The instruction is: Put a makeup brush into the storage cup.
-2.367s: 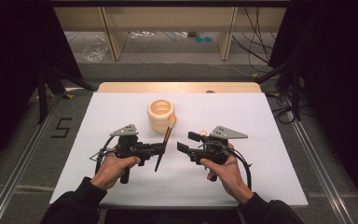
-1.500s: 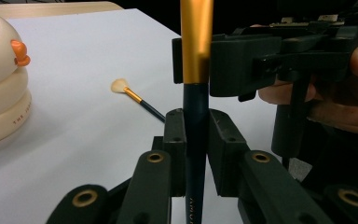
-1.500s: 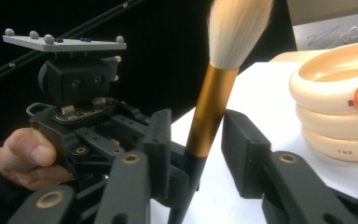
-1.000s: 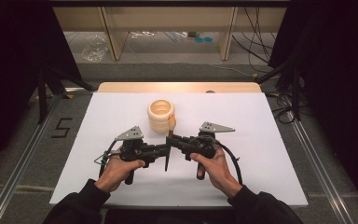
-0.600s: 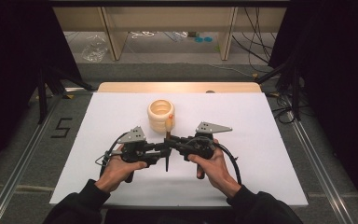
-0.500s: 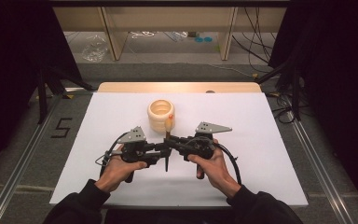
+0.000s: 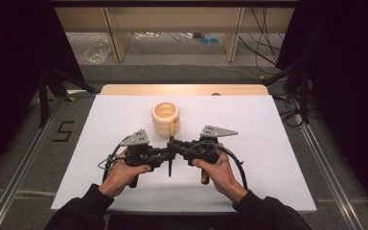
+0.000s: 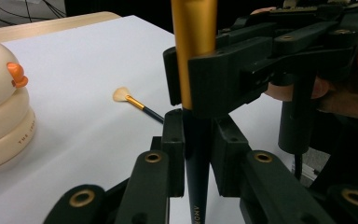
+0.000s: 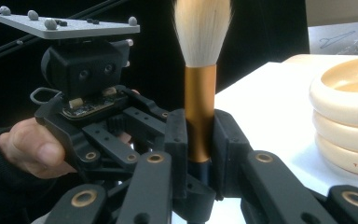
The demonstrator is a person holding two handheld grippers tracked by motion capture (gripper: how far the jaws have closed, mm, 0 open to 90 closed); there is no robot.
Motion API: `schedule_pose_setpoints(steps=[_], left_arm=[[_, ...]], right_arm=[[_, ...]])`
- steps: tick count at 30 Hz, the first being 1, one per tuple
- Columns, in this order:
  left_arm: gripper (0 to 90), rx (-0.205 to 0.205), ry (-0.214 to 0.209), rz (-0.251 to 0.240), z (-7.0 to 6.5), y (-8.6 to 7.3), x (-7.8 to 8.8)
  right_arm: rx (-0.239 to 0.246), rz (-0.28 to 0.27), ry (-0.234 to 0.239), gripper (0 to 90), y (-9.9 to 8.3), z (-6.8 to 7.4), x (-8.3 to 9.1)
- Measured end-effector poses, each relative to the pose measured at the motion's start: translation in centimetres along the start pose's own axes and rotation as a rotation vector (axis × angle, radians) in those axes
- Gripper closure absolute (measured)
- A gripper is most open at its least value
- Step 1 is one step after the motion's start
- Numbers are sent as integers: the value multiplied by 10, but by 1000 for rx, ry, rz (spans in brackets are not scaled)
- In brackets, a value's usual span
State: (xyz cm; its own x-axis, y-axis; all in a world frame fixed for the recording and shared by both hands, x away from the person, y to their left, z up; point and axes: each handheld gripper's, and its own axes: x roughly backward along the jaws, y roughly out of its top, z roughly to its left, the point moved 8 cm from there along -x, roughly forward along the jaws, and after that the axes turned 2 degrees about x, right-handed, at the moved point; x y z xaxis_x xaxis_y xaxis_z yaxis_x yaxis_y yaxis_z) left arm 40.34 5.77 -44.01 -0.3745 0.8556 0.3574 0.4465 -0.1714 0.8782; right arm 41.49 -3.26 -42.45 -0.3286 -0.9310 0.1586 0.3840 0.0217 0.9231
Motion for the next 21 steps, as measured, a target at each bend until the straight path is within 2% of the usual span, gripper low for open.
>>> schedule_pose_setpoints(steps=[2,5,7,8,11,13,14,15,16,19,21], left_arm=[[780,-4,10,-2,1,0,0],[780,-1,26,-1,6,-1,0],[781,2,55,-12,13,0,2],[781,2,55,-12,13,0,2],[781,16,108,-39,28,5,7],[781,15,119,-46,31,6,8],[781,3,132,-54,37,9,10],[781,-1,144,-60,39,10,11],[781,-11,147,-64,42,12,12],[781,3,176,-80,49,15,14],[781,1,193,-88,55,18,15]], right_arm=[[-6,-5,4,758,1,0,0],[-21,1,-26,557,3,-2,2],[-9,-17,-45,502,8,-3,8],[-9,-17,-45,502,8,-3,8],[44,-43,-93,411,15,-10,23],[64,-32,-134,382,16,-14,30],[82,-29,-155,361,16,-16,33],[85,-4,-167,343,15,-17,37],[94,-9,-185,328,15,-20,39],[128,14,-245,271,12,-27,47],[142,20,-268,263,9,-30,53]])
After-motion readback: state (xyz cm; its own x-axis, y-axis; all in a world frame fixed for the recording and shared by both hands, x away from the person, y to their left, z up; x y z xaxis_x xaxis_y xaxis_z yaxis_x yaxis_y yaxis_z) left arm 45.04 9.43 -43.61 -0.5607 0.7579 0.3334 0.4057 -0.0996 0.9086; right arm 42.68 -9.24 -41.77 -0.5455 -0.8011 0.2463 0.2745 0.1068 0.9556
